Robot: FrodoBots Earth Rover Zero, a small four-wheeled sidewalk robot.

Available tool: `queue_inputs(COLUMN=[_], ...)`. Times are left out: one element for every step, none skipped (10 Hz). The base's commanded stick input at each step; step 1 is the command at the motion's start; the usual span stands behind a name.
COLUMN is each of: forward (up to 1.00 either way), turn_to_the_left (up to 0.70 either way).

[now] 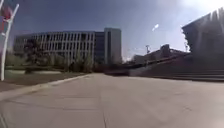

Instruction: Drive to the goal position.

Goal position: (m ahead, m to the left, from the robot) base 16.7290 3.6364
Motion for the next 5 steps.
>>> queue_inputs(forward=[1.0, 1.0, 1.0, 1.0, 1.0], turn_to_the_left=[-0.09, -0.09, -0.09, -0.09, -0.09])
